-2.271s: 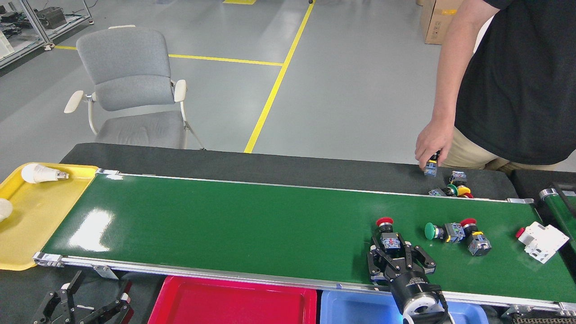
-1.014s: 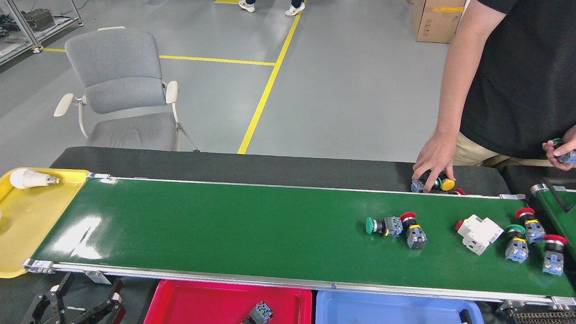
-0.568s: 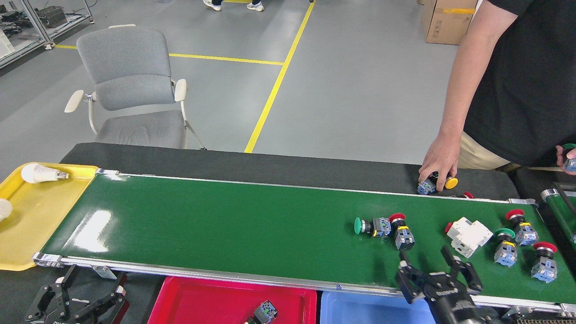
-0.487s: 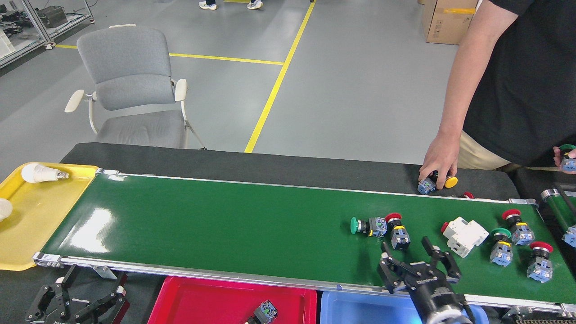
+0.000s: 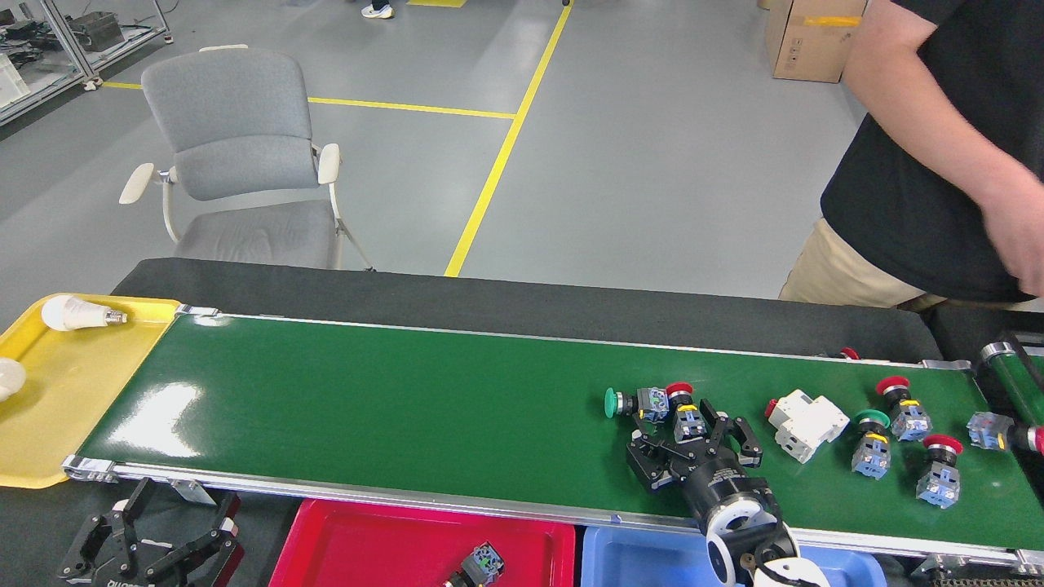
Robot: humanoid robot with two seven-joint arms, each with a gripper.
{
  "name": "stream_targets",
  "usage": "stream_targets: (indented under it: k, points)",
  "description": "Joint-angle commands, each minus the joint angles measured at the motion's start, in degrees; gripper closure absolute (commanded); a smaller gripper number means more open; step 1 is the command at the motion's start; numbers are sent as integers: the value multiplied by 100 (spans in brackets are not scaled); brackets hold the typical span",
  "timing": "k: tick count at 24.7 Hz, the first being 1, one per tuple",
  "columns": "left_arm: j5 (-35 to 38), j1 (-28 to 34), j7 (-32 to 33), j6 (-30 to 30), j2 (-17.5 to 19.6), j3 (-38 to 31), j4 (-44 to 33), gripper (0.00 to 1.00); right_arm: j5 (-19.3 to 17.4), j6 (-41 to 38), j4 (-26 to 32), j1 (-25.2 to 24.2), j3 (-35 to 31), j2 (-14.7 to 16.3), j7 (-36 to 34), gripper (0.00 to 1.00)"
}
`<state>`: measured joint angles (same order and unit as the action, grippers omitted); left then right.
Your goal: Pick switch part from conveyor to tray
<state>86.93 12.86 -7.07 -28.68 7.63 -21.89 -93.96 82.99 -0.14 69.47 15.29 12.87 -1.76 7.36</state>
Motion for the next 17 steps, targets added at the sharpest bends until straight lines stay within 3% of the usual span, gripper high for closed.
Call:
stream_targets:
  k: [1, 2, 3, 6, 11, 17]
  points:
    - [8, -55, -40, 11, 46, 18, -79, 0, -2, 296, -170, 194, 216, 0, -15, 43]
    - [8, -82, -31, 11, 46, 18, -79, 0, -11, 305, -179, 212, 295, 9, -15, 63]
    - [8, -99, -31, 11, 46, 18, -79, 0, -29, 296, -170, 212, 313, 17, -15, 74]
    - [17, -99, -31, 20, 46, 9, -70, 0, -46, 261, -135, 194, 321, 17, -50, 94]
    - [17, -99, -31, 29, 54, 9, -70, 0, -46, 217, 225, 27, 400, 9, -138, 98]
    - [8, -99, -31, 29, 54, 9, -70, 0, -20, 217, 1491, -667, 1306, 17, -129, 98]
